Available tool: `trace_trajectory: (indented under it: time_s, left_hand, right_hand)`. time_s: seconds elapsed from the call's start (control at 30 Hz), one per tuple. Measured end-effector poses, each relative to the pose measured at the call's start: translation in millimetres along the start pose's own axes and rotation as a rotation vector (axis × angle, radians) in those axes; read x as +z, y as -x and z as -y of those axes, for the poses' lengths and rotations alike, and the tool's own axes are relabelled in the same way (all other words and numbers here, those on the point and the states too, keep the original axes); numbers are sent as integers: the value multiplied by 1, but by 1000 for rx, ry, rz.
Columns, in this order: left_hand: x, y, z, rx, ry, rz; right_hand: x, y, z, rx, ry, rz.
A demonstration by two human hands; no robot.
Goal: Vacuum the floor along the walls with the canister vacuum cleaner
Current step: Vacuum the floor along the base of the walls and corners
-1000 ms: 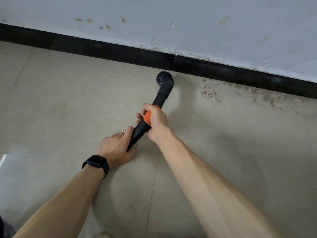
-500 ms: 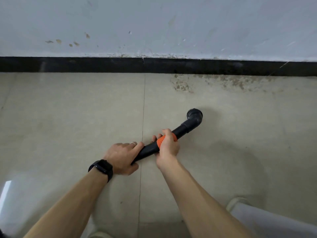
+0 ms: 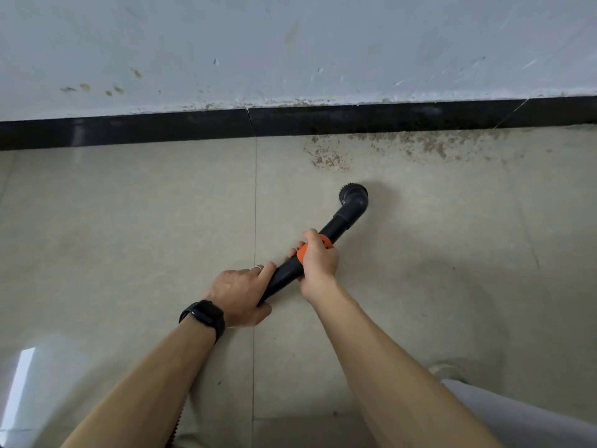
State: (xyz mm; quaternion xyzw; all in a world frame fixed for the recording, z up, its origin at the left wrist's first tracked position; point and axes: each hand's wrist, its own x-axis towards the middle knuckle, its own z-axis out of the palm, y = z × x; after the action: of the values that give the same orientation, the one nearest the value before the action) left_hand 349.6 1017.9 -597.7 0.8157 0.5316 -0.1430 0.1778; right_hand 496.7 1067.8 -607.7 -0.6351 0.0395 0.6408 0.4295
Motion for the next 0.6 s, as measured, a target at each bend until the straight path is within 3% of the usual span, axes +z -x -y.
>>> trace_trajectory:
  time_s: [0.6]
  left_hand:
    - [11, -17, 10, -111, 100, -85]
  right_hand:
    - [36, -29, 15, -33, 214, 154]
